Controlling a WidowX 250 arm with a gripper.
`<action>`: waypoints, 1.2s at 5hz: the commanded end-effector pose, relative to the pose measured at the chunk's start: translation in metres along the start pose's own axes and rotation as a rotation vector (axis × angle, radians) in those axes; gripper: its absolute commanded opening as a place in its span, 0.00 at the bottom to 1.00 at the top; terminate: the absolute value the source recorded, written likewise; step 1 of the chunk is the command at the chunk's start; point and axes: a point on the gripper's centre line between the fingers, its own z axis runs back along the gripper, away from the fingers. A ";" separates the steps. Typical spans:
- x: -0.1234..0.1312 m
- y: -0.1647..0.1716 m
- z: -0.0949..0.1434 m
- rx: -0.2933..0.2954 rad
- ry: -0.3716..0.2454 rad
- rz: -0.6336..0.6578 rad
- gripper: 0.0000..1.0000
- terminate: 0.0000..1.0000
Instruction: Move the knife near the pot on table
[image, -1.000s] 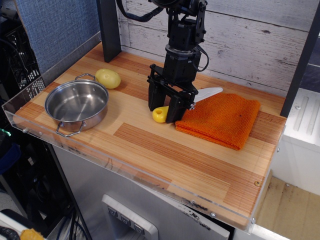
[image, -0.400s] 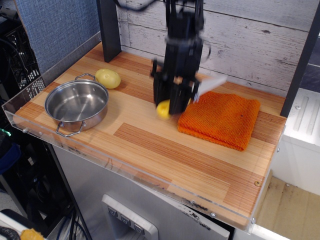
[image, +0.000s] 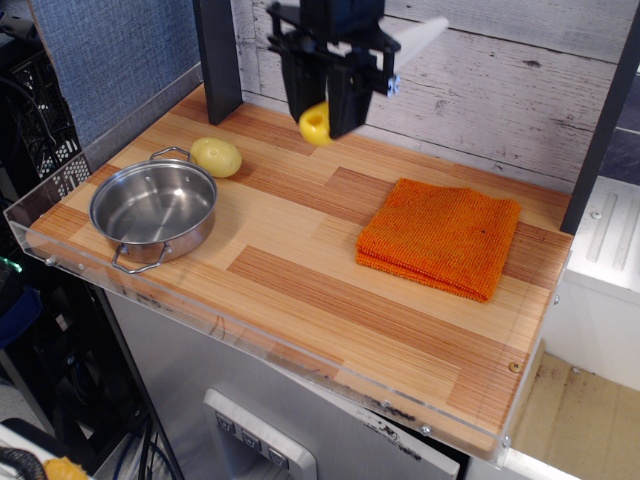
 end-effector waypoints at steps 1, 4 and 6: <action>-0.016 0.043 -0.009 0.126 0.025 0.165 0.00 0.00; -0.033 0.089 -0.059 0.121 0.130 0.280 0.00 0.00; -0.012 0.074 -0.084 0.084 0.172 0.250 0.00 0.00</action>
